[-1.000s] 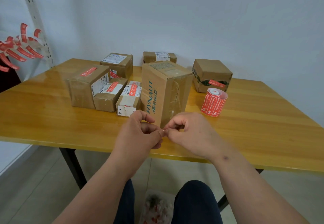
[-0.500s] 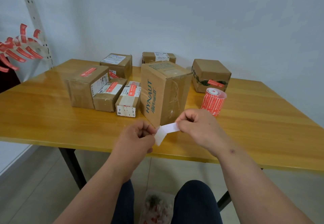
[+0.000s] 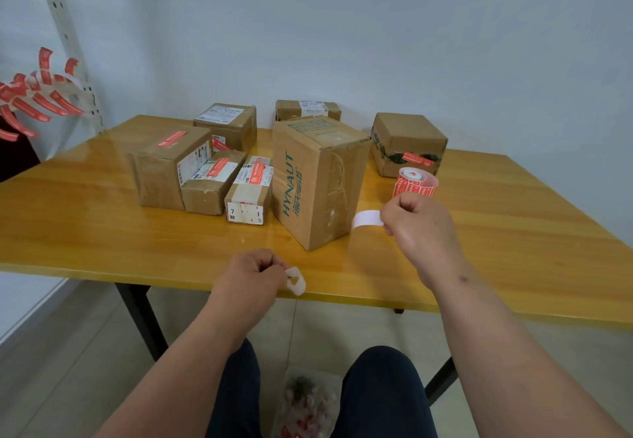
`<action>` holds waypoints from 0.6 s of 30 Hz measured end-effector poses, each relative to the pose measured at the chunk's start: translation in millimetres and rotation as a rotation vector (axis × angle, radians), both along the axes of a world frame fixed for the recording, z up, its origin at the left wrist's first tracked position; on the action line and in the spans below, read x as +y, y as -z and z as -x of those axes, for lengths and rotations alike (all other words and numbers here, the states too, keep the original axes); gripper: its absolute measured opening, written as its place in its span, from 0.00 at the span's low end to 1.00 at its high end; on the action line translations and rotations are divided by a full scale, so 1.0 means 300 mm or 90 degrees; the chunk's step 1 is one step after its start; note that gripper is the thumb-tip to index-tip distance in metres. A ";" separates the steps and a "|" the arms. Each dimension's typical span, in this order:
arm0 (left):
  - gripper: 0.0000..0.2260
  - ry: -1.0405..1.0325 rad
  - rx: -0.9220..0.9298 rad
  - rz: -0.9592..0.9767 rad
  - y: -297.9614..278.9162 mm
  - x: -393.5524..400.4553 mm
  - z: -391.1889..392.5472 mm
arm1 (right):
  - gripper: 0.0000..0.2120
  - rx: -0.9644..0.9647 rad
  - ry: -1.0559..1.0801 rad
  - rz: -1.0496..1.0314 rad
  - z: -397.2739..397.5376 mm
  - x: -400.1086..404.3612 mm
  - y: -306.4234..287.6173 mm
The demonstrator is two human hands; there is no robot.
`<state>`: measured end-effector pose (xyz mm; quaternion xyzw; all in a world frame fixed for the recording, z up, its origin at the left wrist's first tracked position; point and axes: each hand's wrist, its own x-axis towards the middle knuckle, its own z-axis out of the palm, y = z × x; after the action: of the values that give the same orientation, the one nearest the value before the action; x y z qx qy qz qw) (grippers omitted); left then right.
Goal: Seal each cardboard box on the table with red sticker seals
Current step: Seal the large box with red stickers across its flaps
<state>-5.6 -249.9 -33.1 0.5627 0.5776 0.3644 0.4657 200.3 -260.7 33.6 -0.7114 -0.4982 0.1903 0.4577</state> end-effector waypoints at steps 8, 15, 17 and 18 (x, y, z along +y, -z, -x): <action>0.09 0.287 0.250 0.016 -0.003 -0.026 -0.018 | 0.10 -0.036 -0.161 0.007 0.056 -0.020 -0.001; 0.02 0.393 0.348 0.121 0.175 -0.007 -0.046 | 0.07 -0.040 -0.251 0.023 0.068 -0.017 0.022; 0.02 0.363 0.308 0.184 0.231 -0.004 -0.050 | 0.06 -0.039 -0.303 0.067 0.058 -0.020 0.030; 0.02 0.345 0.289 0.204 0.256 -0.003 -0.053 | 0.06 -0.045 -0.327 0.092 0.051 -0.020 0.035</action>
<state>10.4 -250.8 -109.7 0.6814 0.5460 -0.0009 0.4874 185.1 -266.8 23.1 -0.5985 -0.6632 0.3108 0.3246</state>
